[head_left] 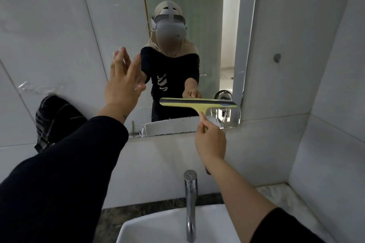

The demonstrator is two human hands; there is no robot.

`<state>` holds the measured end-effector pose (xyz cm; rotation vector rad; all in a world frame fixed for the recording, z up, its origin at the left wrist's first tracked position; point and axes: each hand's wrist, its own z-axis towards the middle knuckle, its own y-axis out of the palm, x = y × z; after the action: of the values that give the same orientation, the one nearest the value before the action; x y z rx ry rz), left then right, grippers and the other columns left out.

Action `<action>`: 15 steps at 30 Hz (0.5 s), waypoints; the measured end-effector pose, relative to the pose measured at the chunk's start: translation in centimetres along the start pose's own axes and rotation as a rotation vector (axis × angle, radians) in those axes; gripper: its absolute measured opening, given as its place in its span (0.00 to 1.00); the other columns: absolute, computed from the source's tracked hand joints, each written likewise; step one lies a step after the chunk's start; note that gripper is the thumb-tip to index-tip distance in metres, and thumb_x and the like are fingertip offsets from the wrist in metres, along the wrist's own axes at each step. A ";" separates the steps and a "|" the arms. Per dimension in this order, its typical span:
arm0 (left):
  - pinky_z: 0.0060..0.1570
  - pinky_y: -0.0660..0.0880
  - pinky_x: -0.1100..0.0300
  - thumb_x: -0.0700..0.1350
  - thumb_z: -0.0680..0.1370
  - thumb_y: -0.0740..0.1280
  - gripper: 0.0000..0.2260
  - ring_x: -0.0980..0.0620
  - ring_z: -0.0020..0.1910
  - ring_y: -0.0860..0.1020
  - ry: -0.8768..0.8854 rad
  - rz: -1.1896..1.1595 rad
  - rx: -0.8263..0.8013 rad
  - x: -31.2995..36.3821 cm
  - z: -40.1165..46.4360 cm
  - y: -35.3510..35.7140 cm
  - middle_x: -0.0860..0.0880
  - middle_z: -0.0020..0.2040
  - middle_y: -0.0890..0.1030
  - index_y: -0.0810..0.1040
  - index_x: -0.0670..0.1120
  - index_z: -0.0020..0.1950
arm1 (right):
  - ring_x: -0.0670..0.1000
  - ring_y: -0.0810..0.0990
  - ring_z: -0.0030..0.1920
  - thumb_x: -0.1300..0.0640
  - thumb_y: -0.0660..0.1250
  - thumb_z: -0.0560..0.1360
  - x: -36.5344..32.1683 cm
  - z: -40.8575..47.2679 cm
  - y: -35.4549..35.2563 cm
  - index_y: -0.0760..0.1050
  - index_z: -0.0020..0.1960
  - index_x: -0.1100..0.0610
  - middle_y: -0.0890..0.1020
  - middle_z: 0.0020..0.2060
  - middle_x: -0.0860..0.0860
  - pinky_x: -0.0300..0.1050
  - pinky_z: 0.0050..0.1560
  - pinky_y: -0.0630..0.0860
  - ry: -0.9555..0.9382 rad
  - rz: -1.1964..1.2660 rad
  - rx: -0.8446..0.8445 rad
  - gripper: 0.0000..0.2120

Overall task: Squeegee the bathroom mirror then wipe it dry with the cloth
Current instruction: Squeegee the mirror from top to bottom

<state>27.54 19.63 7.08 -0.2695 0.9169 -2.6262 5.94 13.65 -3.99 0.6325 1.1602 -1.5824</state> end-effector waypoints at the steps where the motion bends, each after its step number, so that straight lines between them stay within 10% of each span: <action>1: 0.59 0.74 0.40 0.44 0.74 0.70 0.36 0.41 0.77 0.46 0.005 0.008 0.003 0.1 0.0 -0.1 0.42 0.78 0.46 0.54 0.53 0.77 | 0.45 0.63 0.23 0.56 0.55 0.81 -0.2 -0.4 0.5 0.71 0.68 0.45 0.77 0.27 0.48 0.37 0.22 0.62 0.004 0.001 -0.001 0.17; 15: 0.60 0.75 0.47 0.40 0.72 0.71 0.40 0.44 0.77 0.46 0.048 0.067 -0.020 -1.2 -0.2 -0.1 0.46 0.79 0.43 0.52 0.54 0.77 | 0.54 0.73 0.33 0.64 0.55 0.78 -4.2 -3.1 5.5 0.59 0.75 0.44 0.68 0.36 0.52 0.46 0.31 0.66 -0.708 -0.653 -0.381 0.29</action>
<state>28.52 20.28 6.90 -0.1782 0.9522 -2.5733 12.03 18.16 -3.69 -0.5891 1.1050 -1.8113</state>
